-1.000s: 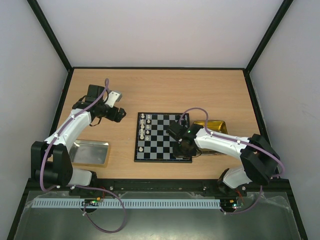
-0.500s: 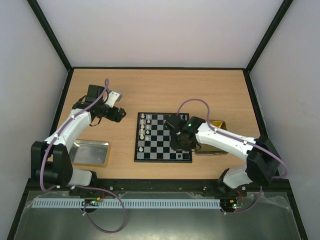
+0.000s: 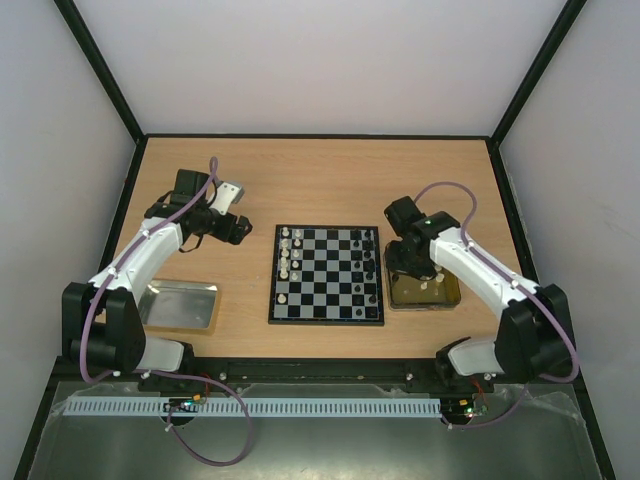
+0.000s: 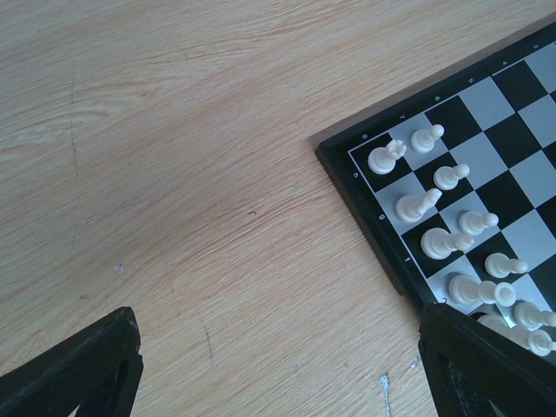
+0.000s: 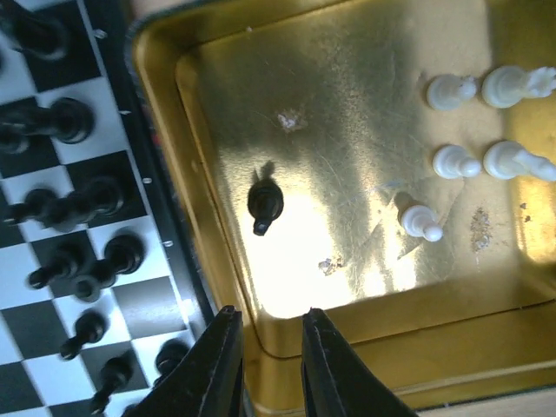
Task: Set up the chess pieces on the board
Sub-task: Pick up the chess piece from the storage box.
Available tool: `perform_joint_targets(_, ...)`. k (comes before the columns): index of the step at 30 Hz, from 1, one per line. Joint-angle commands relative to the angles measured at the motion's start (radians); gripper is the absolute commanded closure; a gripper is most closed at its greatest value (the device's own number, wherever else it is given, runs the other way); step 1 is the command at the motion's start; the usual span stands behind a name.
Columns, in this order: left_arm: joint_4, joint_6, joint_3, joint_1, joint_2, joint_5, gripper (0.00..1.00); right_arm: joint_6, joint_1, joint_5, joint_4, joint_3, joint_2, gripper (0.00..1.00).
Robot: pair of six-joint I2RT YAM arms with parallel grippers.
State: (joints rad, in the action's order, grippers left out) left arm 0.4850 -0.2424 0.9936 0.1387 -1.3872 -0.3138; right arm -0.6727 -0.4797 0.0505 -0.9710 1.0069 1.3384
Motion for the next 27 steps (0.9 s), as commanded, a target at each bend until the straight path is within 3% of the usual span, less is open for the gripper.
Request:
perform_joint_targets(1, 0.009, -0.003, 0.0, -0.004, 0.012, -0.008, 0.13, 0.074, 0.038, 0.03, 0.076, -0.045, 0.062, 0.82)
perform_joint_targets(9, 0.007, -0.004, 0.0, -0.005, 0.003, -0.008, 0.13, 0.092, 0.089, 0.066, 0.152, -0.057, 0.141, 0.78)
perform_joint_targets(27, 0.007, -0.002, 0.003, -0.004, -0.003, -0.001, 0.13, 0.088, 0.101, 0.082, 0.2, -0.086, 0.199, 0.8)
